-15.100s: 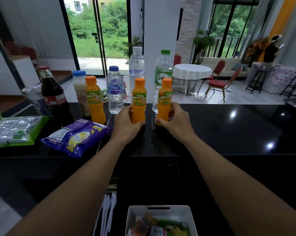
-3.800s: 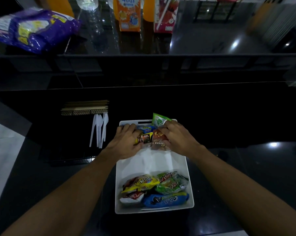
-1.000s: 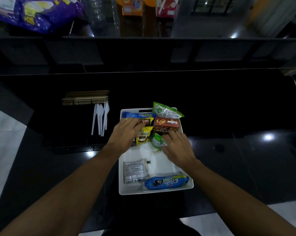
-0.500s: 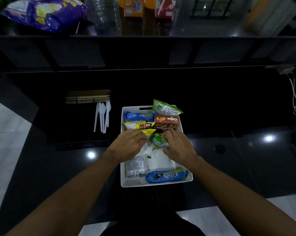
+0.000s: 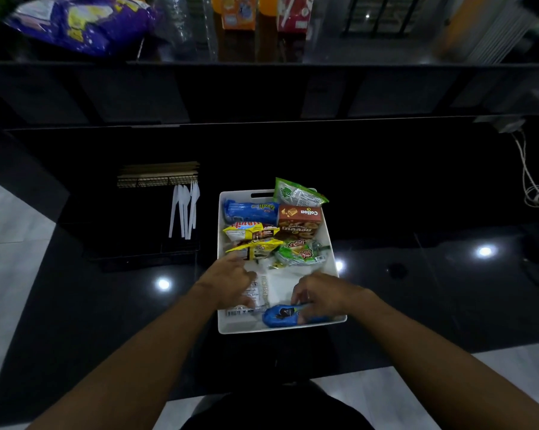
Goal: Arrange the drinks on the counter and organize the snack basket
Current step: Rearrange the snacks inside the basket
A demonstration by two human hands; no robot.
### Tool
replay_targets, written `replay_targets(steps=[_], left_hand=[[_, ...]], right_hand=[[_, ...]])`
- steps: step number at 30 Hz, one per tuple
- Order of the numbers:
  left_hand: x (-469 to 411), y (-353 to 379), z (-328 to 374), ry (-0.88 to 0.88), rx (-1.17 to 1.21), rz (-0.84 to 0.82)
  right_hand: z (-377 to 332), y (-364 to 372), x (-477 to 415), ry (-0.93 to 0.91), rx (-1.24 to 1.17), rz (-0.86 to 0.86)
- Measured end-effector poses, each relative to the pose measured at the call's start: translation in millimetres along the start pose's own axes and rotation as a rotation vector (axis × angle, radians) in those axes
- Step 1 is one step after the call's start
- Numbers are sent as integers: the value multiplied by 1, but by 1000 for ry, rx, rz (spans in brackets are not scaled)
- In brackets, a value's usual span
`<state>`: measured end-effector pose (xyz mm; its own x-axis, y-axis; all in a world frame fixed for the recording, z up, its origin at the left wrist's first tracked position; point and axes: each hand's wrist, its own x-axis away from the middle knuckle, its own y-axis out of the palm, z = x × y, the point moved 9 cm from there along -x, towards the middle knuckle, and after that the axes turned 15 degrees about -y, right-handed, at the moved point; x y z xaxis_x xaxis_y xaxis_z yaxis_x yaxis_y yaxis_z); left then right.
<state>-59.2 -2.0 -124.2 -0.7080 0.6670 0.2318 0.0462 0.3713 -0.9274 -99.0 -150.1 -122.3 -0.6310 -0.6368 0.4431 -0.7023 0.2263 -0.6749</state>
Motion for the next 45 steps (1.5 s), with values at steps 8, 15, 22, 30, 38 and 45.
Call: replay_targets(steps=[8,15,22,30,38,45], left_hand=[[-9,-12,-24,-218,182,-13],[-8,-25,-37,-323,230,-14],[-2,-26,-43,-395,264,-20],[-2,-30,-44,-419,274,14],[0,-39,-44,-415,372,175],[19,-53,-48,-313,416,364]], right_hand=[[-5,-27,-9,29,272,193],[-8,-19,-11,30,408,171],[-10,-26,-19,72,528,309],[-5,-33,-27,155,578,347],[-5,-34,-28,174,520,385],[-7,-33,-26,117,421,373]])
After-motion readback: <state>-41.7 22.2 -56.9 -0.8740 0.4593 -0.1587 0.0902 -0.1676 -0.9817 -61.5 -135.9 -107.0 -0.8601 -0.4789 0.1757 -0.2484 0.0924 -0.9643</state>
